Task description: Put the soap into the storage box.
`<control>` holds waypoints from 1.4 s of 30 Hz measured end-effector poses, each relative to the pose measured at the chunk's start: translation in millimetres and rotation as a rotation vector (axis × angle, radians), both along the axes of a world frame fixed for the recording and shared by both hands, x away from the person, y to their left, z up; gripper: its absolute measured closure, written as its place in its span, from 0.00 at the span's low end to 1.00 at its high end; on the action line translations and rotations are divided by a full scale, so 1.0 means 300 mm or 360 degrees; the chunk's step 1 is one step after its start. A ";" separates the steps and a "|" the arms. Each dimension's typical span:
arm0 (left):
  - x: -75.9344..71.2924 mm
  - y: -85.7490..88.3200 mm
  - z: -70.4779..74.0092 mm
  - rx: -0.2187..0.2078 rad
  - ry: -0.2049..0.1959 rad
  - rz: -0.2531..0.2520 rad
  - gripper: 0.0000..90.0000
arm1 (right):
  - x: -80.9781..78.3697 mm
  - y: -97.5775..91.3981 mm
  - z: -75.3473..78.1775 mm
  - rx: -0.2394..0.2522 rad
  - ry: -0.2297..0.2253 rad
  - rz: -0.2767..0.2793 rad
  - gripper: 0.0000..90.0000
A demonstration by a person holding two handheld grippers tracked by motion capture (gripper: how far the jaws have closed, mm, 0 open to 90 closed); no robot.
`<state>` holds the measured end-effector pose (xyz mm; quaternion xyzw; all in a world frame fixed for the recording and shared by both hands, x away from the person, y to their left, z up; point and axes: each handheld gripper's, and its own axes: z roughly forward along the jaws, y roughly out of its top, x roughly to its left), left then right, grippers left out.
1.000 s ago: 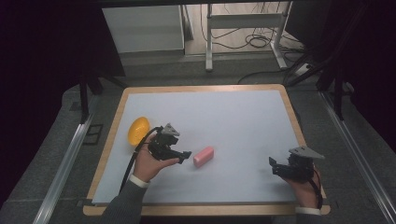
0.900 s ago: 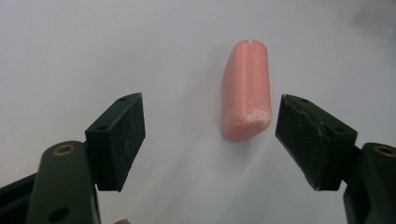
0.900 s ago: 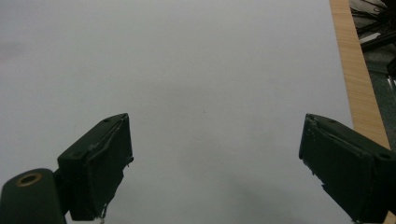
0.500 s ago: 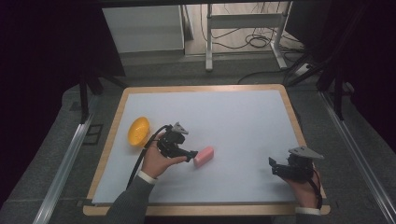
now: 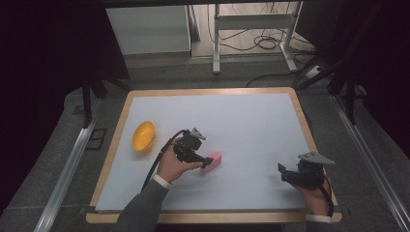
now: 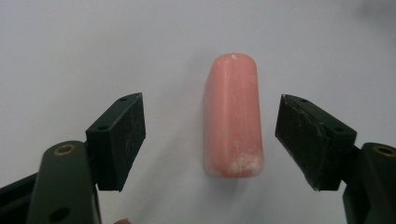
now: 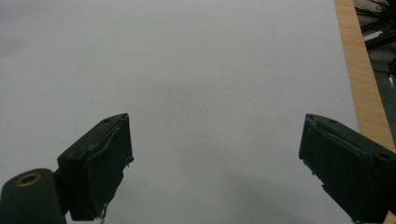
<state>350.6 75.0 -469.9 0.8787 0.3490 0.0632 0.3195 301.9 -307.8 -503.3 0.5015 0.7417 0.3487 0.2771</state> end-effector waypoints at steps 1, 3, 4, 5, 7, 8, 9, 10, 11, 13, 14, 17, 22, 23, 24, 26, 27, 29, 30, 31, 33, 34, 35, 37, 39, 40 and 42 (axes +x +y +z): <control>0.005 -0.008 -0.003 0.0008 0.0008 -0.0005 0.28 | 0.000 0.001 -0.001 0.0000 0.0001 0.0003 0.10; 0.010 -0.017 -0.009 0.0017 0.0017 -0.0009 0.28 | 0.001 0.002 -0.002 -0.0002 0.0002 0.0007 0.10; 0.010 -0.017 -0.009 0.0017 0.0017 -0.0009 0.28 | 0.001 0.002 -0.002 -0.0002 0.0002 0.0007 0.10; 0.012 -0.022 -0.012 0.0022 0.0024 -0.0010 0.28 | 0.001 0.003 -0.002 -0.0004 0.0004 0.0007 0.10; 0.016 -0.033 -0.020 0.0028 0.0033 -0.0013 0.28 | 0.002 0.004 -0.004 -0.0006 0.0009 0.0006 0.10; 0.018 -0.039 -0.023 0.0030 0.0035 -0.0010 0.28 | 0.002 0.004 -0.004 -0.0006 0.0009 0.0006 0.10; 0.021 -0.053 -0.029 0.0037 0.0042 -0.0008 0.28 | 0.003 0.004 -0.006 -0.0009 0.0007 0.0002 0.10; 0.023 -0.060 -0.032 0.0044 0.0047 -0.0008 0.28 | 0.003 0.003 -0.007 -0.0010 0.0010 0.0004 0.10; 0.025 -0.066 -0.036 0.0052 0.0051 -0.0006 0.28 | 0.003 0.003 -0.007 -0.0011 0.0011 0.0004 0.10; 0.026 -0.073 -0.039 0.0059 0.0052 -0.0007 0.30 | 0.003 0.003 -0.008 -0.0011 0.0012 0.0003 0.10; 0.026 -0.086 -0.044 0.0070 0.0053 -0.0014 0.30 | 0.003 0.003 -0.008 -0.0012 0.0013 0.0004 0.10; 0.025 -0.095 -0.050 0.0090 0.0057 -0.0021 0.33 | 0.003 0.002 -0.008 -0.0014 0.0012 0.0004 0.10; 0.027 -0.109 -0.072 0.0139 0.0070 -0.0031 0.43 | 0.004 0.000 -0.010 -0.0018 0.0015 0.0000 0.10; 0.028 -0.111 -0.077 0.0147 0.0072 -0.0036 0.45 | 0.004 0.000 -0.011 -0.0018 0.0016 0.0001 0.10; 0.028 -0.111 -0.077 0.0147 0.0072 -0.0036 0.49 | 0.004 0.000 -0.011 -0.0018 0.0016 0.0001 0.10; 0.027 -0.113 -0.081 0.0153 0.0077 -0.0043 0.54 | 0.005 0.000 -0.012 -0.0020 0.0018 0.0001 0.10; 0.025 -0.116 -0.087 0.0163 0.0079 -0.0050 0.58 | 0.005 0.001 -0.012 -0.0022 0.0021 -0.0002 0.10; 0.020 -0.118 -0.090 0.0151 0.0073 -0.0050 0.64 | 0.005 0.001 -0.013 -0.0024 0.0021 -0.0001 0.10; 0.020 -0.118 -0.090 0.0151 0.0073 -0.0050 0.66 | 0.005 0.001 -0.013 -0.0024 0.0021 -0.0001 0.10; 0.018 -0.119 -0.089 0.0157 0.0059 -0.0047 0.66 | 0.004 0.001 -0.012 -0.0024 0.0022 -0.0001 0.10; 0.016 -0.119 -0.089 0.0159 0.0054 -0.0044 0.67 | 0.004 0.002 -0.011 -0.0019 0.0022 0.0001 0.10; 0.016 -0.118 -0.088 0.0161 0.0056 -0.0043 0.67 | 0.004 0.002 -0.011 -0.0019 0.0022 0.0001 0.10; 0.017 -0.117 -0.088 0.0158 0.0058 -0.0043 0.67 | 0.003 0.003 -0.009 -0.0015 0.0018 0.0006 0.10; 0.013 -0.113 -0.084 0.0149 0.0017 -0.0031 0.67 | 0.003 0.003 -0.008 -0.0015 0.0016 0.0005 0.10; 0.010 -0.105 -0.074 0.0122 0.0009 -0.0029 0.67 | 0.002 0.002 -0.007 -0.0014 0.0016 0.0003 0.10; 0.009 -0.100 -0.069 0.0102 0.0010 -0.0031 0.67 | 0.002 0.001 -0.007 -0.0013 0.0015 0.0002 0.10; 0.008 -0.090 -0.058 0.0072 0.0008 -0.0028 0.67 | 0.002 0.001 -0.007 -0.0005 0.0014 0.0004 0.10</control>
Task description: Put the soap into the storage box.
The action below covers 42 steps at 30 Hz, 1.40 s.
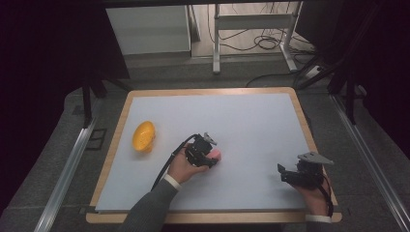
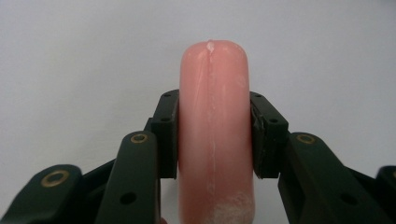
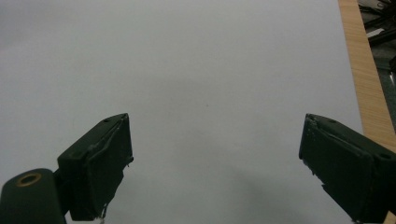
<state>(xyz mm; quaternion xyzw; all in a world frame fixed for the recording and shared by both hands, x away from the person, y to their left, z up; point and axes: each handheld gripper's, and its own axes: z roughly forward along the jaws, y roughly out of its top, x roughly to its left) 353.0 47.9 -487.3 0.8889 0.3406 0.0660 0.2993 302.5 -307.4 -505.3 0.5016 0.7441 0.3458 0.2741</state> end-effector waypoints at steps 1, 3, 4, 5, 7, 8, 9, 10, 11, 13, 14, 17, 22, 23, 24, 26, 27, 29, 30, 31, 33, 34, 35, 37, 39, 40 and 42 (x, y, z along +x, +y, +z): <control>0.000 0.000 0.000 0.0000 0.0000 0.0000 0.67 | 0.000 0.000 0.000 0.0000 0.0000 0.0000 0.10; -0.004 0.016 0.019 -0.0028 -0.0022 0.0013 0.67 | 0.000 0.002 0.001 -0.0003 -0.0001 0.0003 0.10; -0.004 0.016 0.019 -0.0028 -0.0022 0.0013 0.67 | -0.001 0.003 0.001 -0.0003 -0.0001 0.0003 0.10; -0.007 0.027 0.033 -0.0050 -0.0035 0.0019 0.67 | 0.000 0.003 0.001 -0.0005 0.0000 0.0003 0.10; -0.010 0.037 0.044 -0.0070 -0.0045 0.0024 0.67 | 0.000 0.003 0.000 -0.0006 0.0002 0.0002 0.10; -0.011 0.040 0.049 -0.0073 -0.0051 0.0028 0.67 | 0.000 0.004 -0.001 -0.0007 0.0002 0.0003 0.10; -0.011 0.040 0.049 -0.0073 -0.0051 0.0028 0.67 | 0.000 0.004 -0.001 -0.0008 0.0003 0.0003 0.10; -0.011 0.044 0.052 -0.0074 -0.0053 0.0030 0.67 | 0.000 0.004 -0.001 -0.0008 0.0003 0.0003 0.10; -0.012 0.047 0.054 -0.0077 -0.0054 0.0034 0.67 | 0.001 0.004 -0.002 -0.0009 0.0001 0.0001 0.10; -0.010 0.053 0.057 -0.0086 -0.0055 0.0032 0.67 | 0.001 0.004 -0.002 -0.0009 0.0002 0.0000 0.10; -0.011 0.055 0.057 -0.0087 -0.0062 0.0032 0.67 | 0.000 0.004 -0.002 -0.0008 0.0004 0.0001 0.10; -0.014 0.058 0.060 -0.0083 -0.0086 0.0038 0.67 | 0.000 0.001 -0.002 -0.0009 0.0003 -0.0005 0.10; -0.017 0.066 0.063 -0.0090 -0.0085 0.0036 0.67 | 0.000 0.000 -0.003 -0.0009 0.0003 -0.0006 0.10; -0.018 0.071 0.064 -0.0096 -0.0086 0.0038 0.67 | 0.001 0.000 -0.004 -0.0010 0.0003 -0.0005 0.10; -0.018 0.074 0.065 -0.0099 -0.0086 0.0039 0.67 | 0.001 0.000 -0.004 -0.0011 0.0003 -0.0005 0.10; -0.018 0.078 0.067 -0.0106 -0.0088 0.0045 0.67 | 0.001 0.001 -0.005 -0.0015 0.0004 -0.0005 0.10; -0.019 0.080 0.068 -0.0111 -0.0090 0.0049 0.67 | 0.001 0.001 -0.005 -0.0015 0.0008 -0.0004 0.10; -0.021 0.083 0.070 -0.0109 -0.0093 0.0046 0.67 | 0.002 0.002 -0.005 -0.0012 0.0005 -0.0004 0.10; -0.028 0.090 0.075 -0.0119 -0.0105 0.0047 0.67 | 0.002 0.002 -0.005 -0.0012 0.0005 -0.0003 0.10; -0.028 0.090 0.075 -0.0119 -0.0105 0.0047 0.67 | 0.002 0.002 -0.005 -0.0012 0.0005 -0.0003 0.10; -0.035 0.100 0.081 -0.0128 -0.0111 0.0047 0.67 | 0.002 0.002 -0.005 -0.0012 0.0003 0.0000 0.10; -0.038 0.105 0.083 -0.0133 -0.0114 0.0053 0.67 | 0.000 0.004 -0.006 -0.0012 0.0006 0.0000 0.10; -0.040 0.111 0.086 -0.0133 -0.0120 0.0056 0.67 | 0.000 0.004 -0.006 -0.0012 0.0006 0.0000 0.10; -0.042 0.123 0.091 -0.0134 -0.0125 0.0062 0.67 | -0.003 0.005 -0.008 -0.0019 0.0008 0.0006 0.10; -0.049 0.143 0.100 -0.0147 -0.0140 0.0078 0.67 | -0.009 0.008 -0.007 -0.0024 0.0005 0.0013 0.10; -0.052 0.150 0.103 -0.0149 -0.0144 0.0080 0.67 | -0.010 0.008 -0.006 -0.0024 0.0002 0.0012 0.10; -0.055 0.164 0.109 -0.0152 -0.0153 0.0087 0.67 | -0.013 0.007 -0.006 -0.0027 0.0004 0.0012 0.10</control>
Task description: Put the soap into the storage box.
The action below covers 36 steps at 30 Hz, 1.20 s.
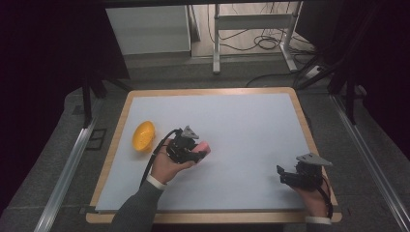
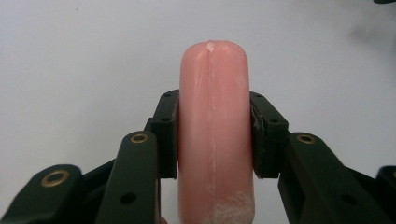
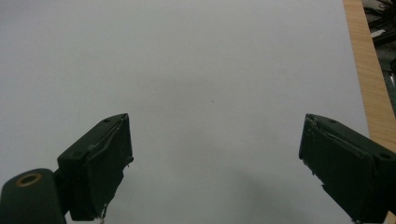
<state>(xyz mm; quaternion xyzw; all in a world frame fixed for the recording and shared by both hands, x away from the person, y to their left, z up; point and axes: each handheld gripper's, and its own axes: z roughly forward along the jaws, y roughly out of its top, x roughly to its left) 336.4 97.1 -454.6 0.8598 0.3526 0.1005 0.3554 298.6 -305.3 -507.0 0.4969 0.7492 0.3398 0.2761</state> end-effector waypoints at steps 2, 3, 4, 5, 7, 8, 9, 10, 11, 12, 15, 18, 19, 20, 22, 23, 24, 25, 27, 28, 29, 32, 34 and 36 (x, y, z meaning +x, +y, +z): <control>-0.001 0.007 0.003 0.0001 -0.0002 0.0005 0.67 | -0.001 -0.003 -0.001 0.0001 0.0001 -0.0006 0.10; -0.002 0.015 0.005 -0.0002 -0.0005 0.0012 0.67 | -0.001 -0.003 -0.001 0.0001 0.0001 -0.0006 0.10; -0.005 0.031 0.010 -0.0005 -0.0015 0.0024 0.67 | -0.002 -0.006 -0.001 0.0003 0.0001 -0.0012 0.10; -0.010 0.040 0.012 -0.0005 -0.0021 0.0037 0.67 | -0.001 -0.006 0.000 0.0006 0.0001 -0.0013 0.10; -0.015 0.050 0.015 -0.0008 -0.0029 0.0048 0.67 | 0.000 -0.005 0.000 0.0008 0.0000 -0.0014 0.10; -0.021 0.061 0.018 -0.0010 -0.0033 0.0057 0.67 | 0.007 -0.002 0.005 0.0012 -0.0008 -0.0017 0.10; -0.036 0.083 0.022 -0.0020 -0.0041 0.0078 0.67 | 0.010 0.000 0.008 0.0013 -0.0011 -0.0009 0.10; -0.042 0.094 0.023 -0.0018 -0.0043 0.0087 0.67 | 0.014 0.005 0.011 0.0019 -0.0015 -0.0004 0.10; -0.048 0.104 0.023 -0.0021 -0.0037 0.0097 0.67 | 0.019 0.008 0.013 0.0016 -0.0020 0.0003 0.10; -0.048 0.104 0.023 -0.0021 -0.0037 0.0097 0.67 | 0.019 0.008 0.013 0.0016 -0.0020 0.0003 0.10; -0.060 0.138 0.023 -0.0029 -0.0036 0.0132 0.67 | 0.030 0.011 0.015 0.0027 -0.0023 0.0016 0.10; -0.069 0.184 0.024 -0.0039 -0.0034 0.0180 0.67 | 0.039 0.015 0.017 0.0031 -0.0026 0.0021 0.10; -0.072 0.197 0.024 -0.0038 -0.0034 0.0193 0.67 | 0.039 0.017 0.017 0.0027 -0.0026 0.0025 0.10; -0.072 0.197 0.024 -0.0038 -0.0034 0.0193 0.67 | 0.039 0.020 0.017 0.0029 -0.0025 0.0026 0.10; -0.077 0.223 0.025 -0.0038 -0.0034 0.0219 0.67 | 0.039 0.023 0.017 0.0026 -0.0020 0.0031 0.10; -0.080 0.252 0.027 -0.0039 -0.0042 0.0253 0.67 | 0.039 0.023 0.016 0.0026 -0.0020 0.0030 0.10; -0.081 0.267 0.028 -0.0040 -0.0044 0.0266 0.67 | 0.039 0.024 0.016 0.0026 -0.0019 0.0028 0.10; -0.082 0.282 0.029 -0.0046 -0.0045 0.0277 0.67 | 0.038 0.024 0.015 0.0022 -0.0019 0.0027 0.10; -0.085 0.307 0.030 -0.0057 -0.0047 0.0306 0.67 | 0.037 0.021 0.014 0.0018 -0.0022 0.0027 0.10; -0.086 0.319 0.031 -0.0060 -0.0047 0.0314 0.67 | 0.035 0.020 0.013 0.0020 -0.0018 0.0023 0.10; -0.087 0.330 0.032 -0.0064 -0.0048 0.0324 0.67 | 0.034 0.019 0.014 0.0023 -0.0015 0.0018 0.10; -0.089 0.369 0.039 -0.0066 -0.0054 0.0362 0.67 | 0.033 0.016 0.013 0.0022 -0.0016 0.0015 0.10; -0.089 0.382 0.043 -0.0068 -0.0055 0.0379 0.67 | 0.034 0.013 0.012 0.0019 -0.0015 0.0013 0.10; -0.091 0.418 0.053 -0.0086 -0.0070 0.0427 0.67 | 0.035 0.011 0.010 0.0020 -0.0012 0.0008 0.10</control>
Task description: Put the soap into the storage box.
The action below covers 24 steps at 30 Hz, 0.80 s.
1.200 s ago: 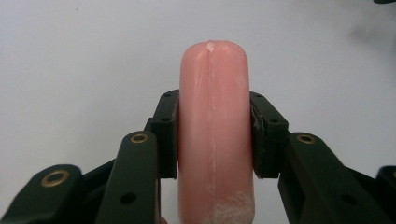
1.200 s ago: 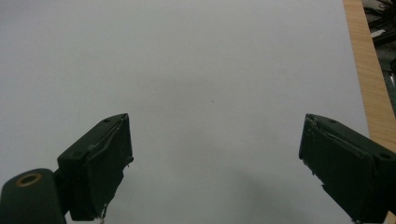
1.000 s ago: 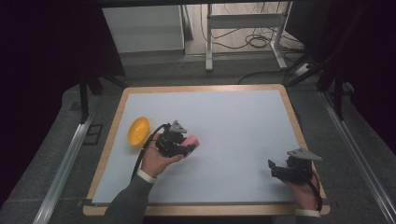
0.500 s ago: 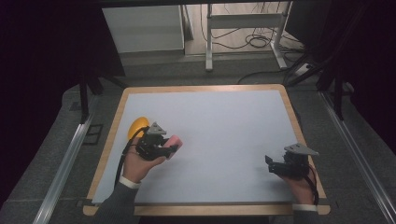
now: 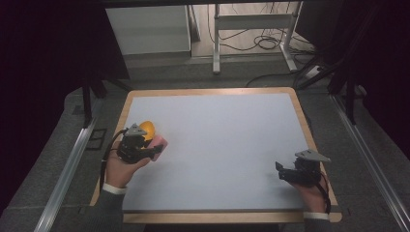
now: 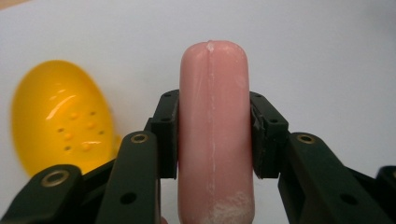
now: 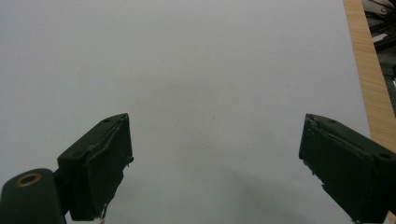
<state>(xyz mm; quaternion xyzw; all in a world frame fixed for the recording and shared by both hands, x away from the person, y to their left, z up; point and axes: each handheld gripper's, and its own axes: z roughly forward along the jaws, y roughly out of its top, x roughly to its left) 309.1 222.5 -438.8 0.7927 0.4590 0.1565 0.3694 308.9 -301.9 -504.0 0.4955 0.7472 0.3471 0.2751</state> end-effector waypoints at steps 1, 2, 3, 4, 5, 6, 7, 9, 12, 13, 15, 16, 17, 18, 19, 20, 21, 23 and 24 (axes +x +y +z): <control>0.000 0.000 0.000 0.0000 0.0000 0.0000 0.67 | 0.000 0.000 0.000 0.0000 0.0000 0.0000 0.10; -0.001 0.019 0.005 -0.0003 -0.0008 0.0023 0.67 | 0.001 0.000 -0.001 -0.0001 0.0001 -0.0002 0.10; 0.000 0.027 0.006 -0.0004 -0.0010 0.0031 0.67 | 0.001 0.000 -0.001 -0.0002 0.0002 -0.0001 0.10; 0.001 0.035 0.006 -0.0008 -0.0009 0.0042 0.67 | 0.001 0.001 -0.001 -0.0006 0.0003 0.0000 0.10; 0.001 0.035 0.006 -0.0008 -0.0009 0.0042 0.67 | 0.001 0.002 -0.001 -0.0007 0.0001 0.0003 0.10; 0.005 0.048 0.004 -0.0004 -0.0005 0.0059 0.67 | 0.001 0.004 -0.001 -0.0003 0.0002 0.0004 0.10; 0.009 0.054 0.002 0.0001 -0.0002 0.0067 0.67 | 0.001 0.005 -0.001 -0.0007 0.0002 0.0005 0.10; 0.012 0.060 0.000 0.0010 -0.0001 0.0081 0.67 | 0.001 0.006 -0.002 -0.0008 0.0002 0.0007 0.10; 0.033 0.083 -0.009 0.0025 0.0016 0.0120 0.67 | 0.002 0.003 -0.005 -0.0010 0.0003 0.0005 0.10; 0.033 0.083 -0.009 0.0025 0.0016 0.0120 0.67 | 0.002 0.003 -0.005 -0.0010 0.0003 0.0005 0.10; 0.049 0.099 -0.015 0.0026 0.0034 0.0143 0.67 | 0.002 0.001 -0.003 -0.0009 0.0005 0.0000 0.10; 0.054 0.104 -0.017 0.0025 0.0040 0.0148 0.67 | 0.002 0.001 -0.003 -0.0009 0.0004 0.0000 0.10; 0.058 0.108 -0.018 0.0025 0.0044 0.0154 0.67 | 0.002 0.001 -0.003 -0.0009 0.0004 0.0000 0.10; 0.063 0.113 -0.019 0.0023 0.0049 0.0161 0.67 | 0.002 0.001 -0.004 -0.0011 0.0005 0.0000 0.10; 0.063 0.113 -0.019 0.0023 0.0049 0.0161 0.67 | 0.002 0.001 -0.004 -0.0011 0.0005 0.0000 0.10; 0.072 0.121 -0.021 0.0022 0.0055 0.0175 0.67 | 0.003 0.002 -0.006 -0.0010 0.0006 0.0000 0.10; 0.078 0.125 -0.022 0.0021 0.0055 0.0184 0.67 | 0.003 0.002 -0.007 -0.0013 0.0007 0.0002 0.10; 0.088 0.132 -0.024 0.0025 0.0054 0.0206 0.67 | 0.004 0.003 -0.008 -0.0017 0.0007 0.0003 0.10; 0.094 0.136 -0.025 0.0025 0.0050 0.0217 0.67 | 0.004 0.003 -0.008 -0.0017 0.0007 0.0004 0.10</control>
